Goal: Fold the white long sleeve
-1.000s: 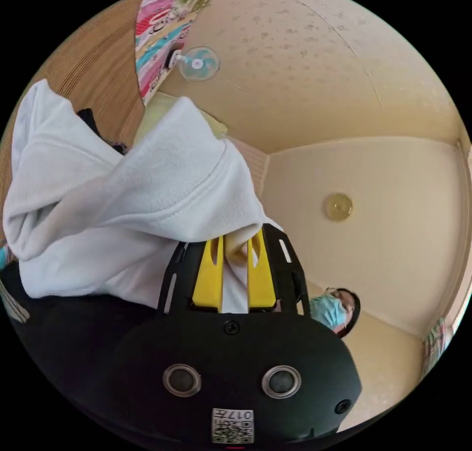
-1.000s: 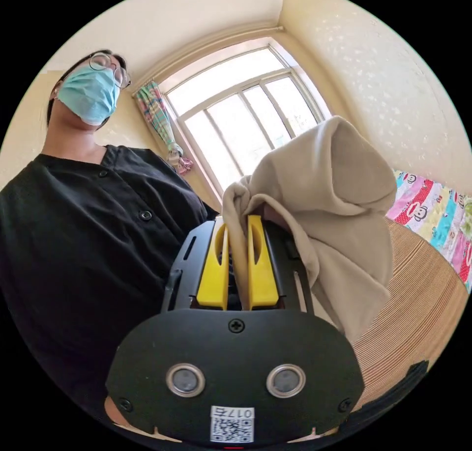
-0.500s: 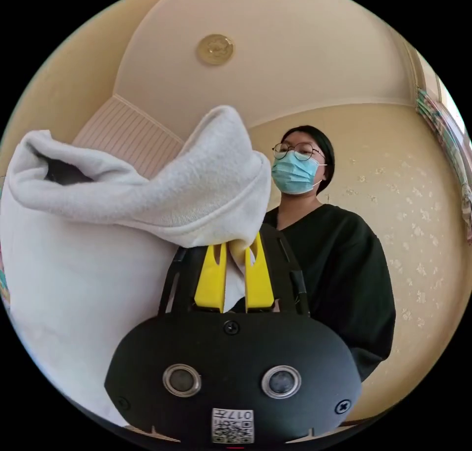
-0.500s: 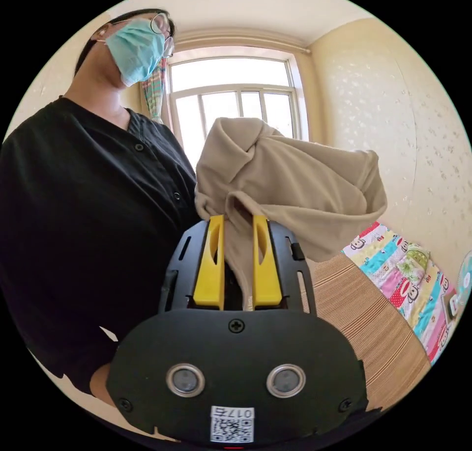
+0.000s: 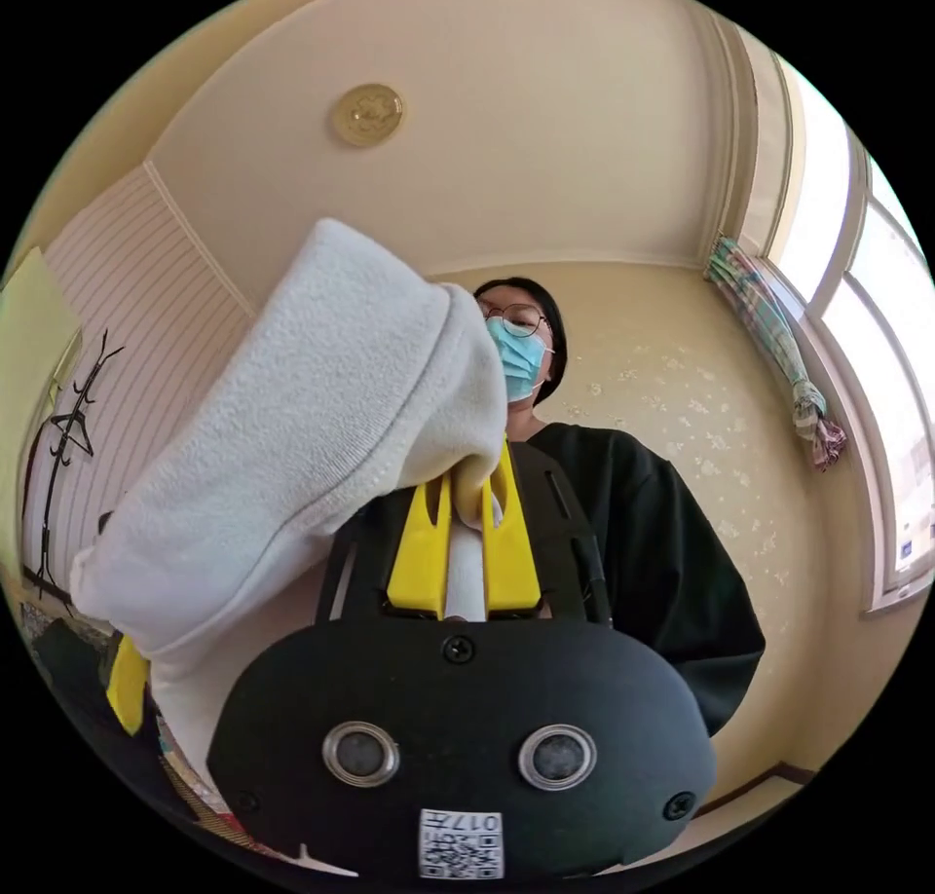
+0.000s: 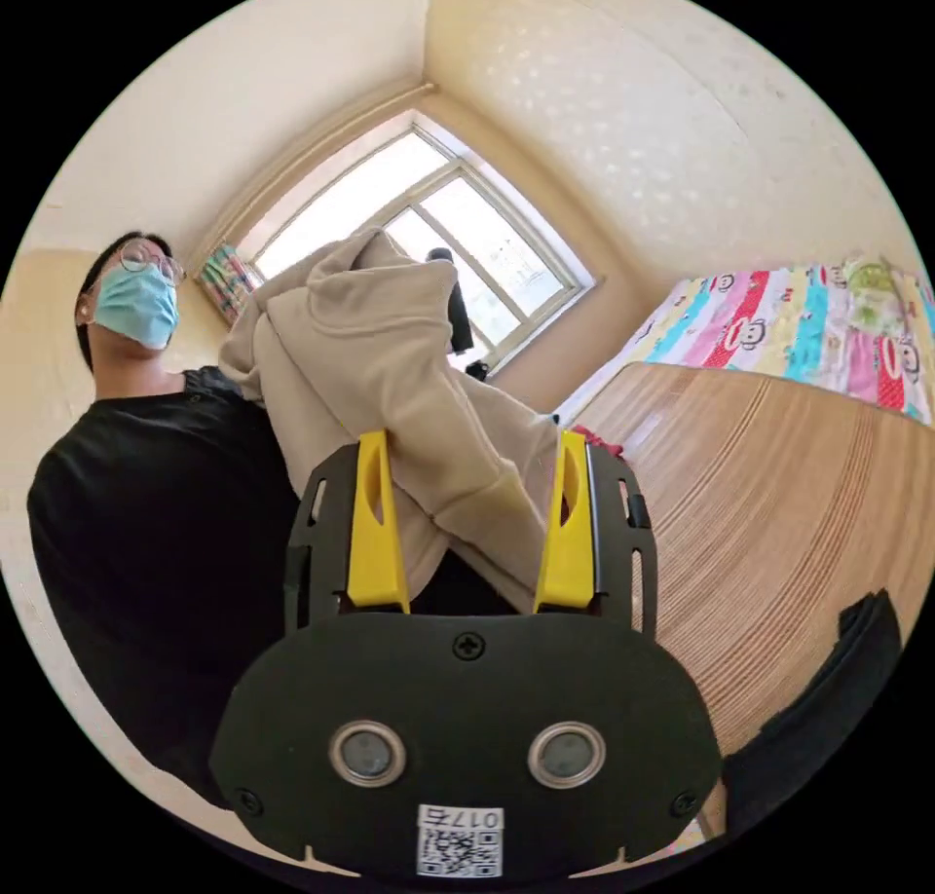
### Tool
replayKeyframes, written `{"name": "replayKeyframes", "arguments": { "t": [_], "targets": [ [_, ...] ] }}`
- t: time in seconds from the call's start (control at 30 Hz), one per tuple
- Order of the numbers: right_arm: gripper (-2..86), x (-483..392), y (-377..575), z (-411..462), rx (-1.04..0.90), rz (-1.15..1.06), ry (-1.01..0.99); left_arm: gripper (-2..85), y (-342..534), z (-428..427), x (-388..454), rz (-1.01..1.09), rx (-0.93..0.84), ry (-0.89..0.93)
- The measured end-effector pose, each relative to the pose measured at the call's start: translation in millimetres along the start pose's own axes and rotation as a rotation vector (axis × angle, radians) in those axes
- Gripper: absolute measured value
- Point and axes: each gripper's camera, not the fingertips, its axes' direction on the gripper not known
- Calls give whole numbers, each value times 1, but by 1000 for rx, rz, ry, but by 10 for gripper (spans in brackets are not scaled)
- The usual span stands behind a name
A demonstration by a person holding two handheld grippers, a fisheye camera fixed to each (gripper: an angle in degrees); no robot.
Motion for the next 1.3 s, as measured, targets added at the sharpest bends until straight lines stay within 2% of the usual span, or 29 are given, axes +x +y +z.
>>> {"name": "replayKeyframes", "arguments": {
  "t": [0.07, 0.1, 0.13, 0.2, 0.27, 0.33, 0.43, 0.53, 0.63, 0.77, 0.83, 0.97, 1.03, 1.13, 1.2, 1.27, 1.3],
  "targets": [
    [108, 8, 4, -2, 78, -62, -215, 47, 2, 8, -19, -39, -19, 12],
    [57, 3, 6, -14, 183, -111, -275, 48, 1, 10, -23, -45, -39, -22],
    [48, -4, 7, -22, 240, -142, -270, 49, -4, 10, -17, -24, -66, -79],
    [22, -41, 7, -71, 488, -247, -188, 54, -14, 8, 5, 16, -122, -226],
    [11, -74, -4, -105, 579, -285, -122, 60, -24, 7, 24, -10, -186, -468],
    [5, -116, -23, -124, 586, -379, -56, 61, -30, 5, 16, -198, -244, -763],
    [1, -184, -57, -129, 565, -483, 142, 74, -17, -8, -24, -424, -189, -989],
    [-1, -234, -78, -124, 572, -597, 240, 133, 14, -27, -58, -569, -27, -1036],
    [-1, -267, -92, -125, 608, -652, 328, 167, 41, -26, -76, -625, 66, -1124],
    [-1, -306, -112, -130, 578, -715, 338, 208, 46, 10, -106, -624, -35, -1207],
    [-1, -323, -115, -130, 574, -745, 355, 217, 36, 38, -126, -551, -80, -1235],
    [-1, -351, -118, -156, 598, -828, 113, 220, 15, 75, -158, -486, -183, -1377],
    [-1, -363, -118, -167, 608, -845, 53, 225, -4, 91, -175, -454, -227, -1419],
    [-1, -373, -115, -182, 599, -877, -85, 228, -35, 97, -175, -362, -175, -1493],
    [0, -368, -112, -191, 633, -865, -180, 225, -53, 111, -177, -259, -182, -1490],
    [0, -359, -110, -200, 659, -844, -207, 202, -67, 129, -194, -187, -264, -1440],
    [0, -351, -109, -207, 673, -819, -205, 158, -74, 137, -212, -186, -343, -1390]
  ]
}}
